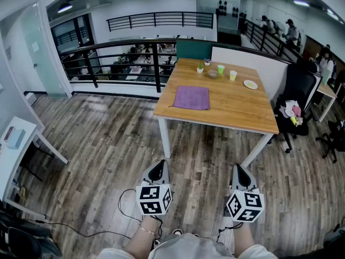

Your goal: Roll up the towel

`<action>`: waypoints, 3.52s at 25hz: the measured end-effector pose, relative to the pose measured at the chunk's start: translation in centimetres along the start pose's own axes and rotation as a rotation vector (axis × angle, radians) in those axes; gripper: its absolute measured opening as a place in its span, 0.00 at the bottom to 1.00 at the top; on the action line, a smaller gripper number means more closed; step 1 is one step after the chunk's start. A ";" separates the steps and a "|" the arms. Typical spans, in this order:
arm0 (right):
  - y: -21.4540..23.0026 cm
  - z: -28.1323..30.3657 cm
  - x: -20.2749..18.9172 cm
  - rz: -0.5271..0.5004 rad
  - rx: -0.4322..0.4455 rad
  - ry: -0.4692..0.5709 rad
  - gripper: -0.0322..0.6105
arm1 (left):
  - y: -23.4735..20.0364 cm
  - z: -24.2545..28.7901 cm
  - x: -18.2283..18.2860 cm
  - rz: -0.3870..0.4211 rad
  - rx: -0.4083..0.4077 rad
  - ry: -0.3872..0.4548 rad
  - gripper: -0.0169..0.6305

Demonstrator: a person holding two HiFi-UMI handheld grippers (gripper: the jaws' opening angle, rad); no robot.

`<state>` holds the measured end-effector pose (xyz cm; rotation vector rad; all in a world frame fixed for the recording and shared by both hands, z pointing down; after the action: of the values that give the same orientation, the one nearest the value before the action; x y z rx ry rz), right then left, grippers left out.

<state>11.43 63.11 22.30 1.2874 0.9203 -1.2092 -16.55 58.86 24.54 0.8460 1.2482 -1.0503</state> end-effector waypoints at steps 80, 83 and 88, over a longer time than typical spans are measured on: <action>6.2 14.4 -0.9 0.031 -0.117 -0.017 0.73 | -6.0 15.0 -0.5 0.012 0.041 -0.084 0.79; 7.1 16.9 -0.2 0.026 -0.098 -0.026 0.73 | -6.1 17.1 0.0 0.002 0.064 -0.078 0.77; 9.1 20.7 0.8 0.013 -0.071 -0.039 0.73 | -6.0 20.7 0.6 -0.013 0.089 -0.080 0.78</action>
<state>17.73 41.63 25.54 1.2080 0.9176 -1.1773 -15.54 37.55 27.30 0.8563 1.1488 -1.1463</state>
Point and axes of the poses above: the fingertips, and each gripper's own axes: z forward along the fingers, y to its right, x out of its top, the point moved 6 cm from there along -z, backward along the fingers, and after that the axes turned 5 degrees about z, right-handed, at the moved point
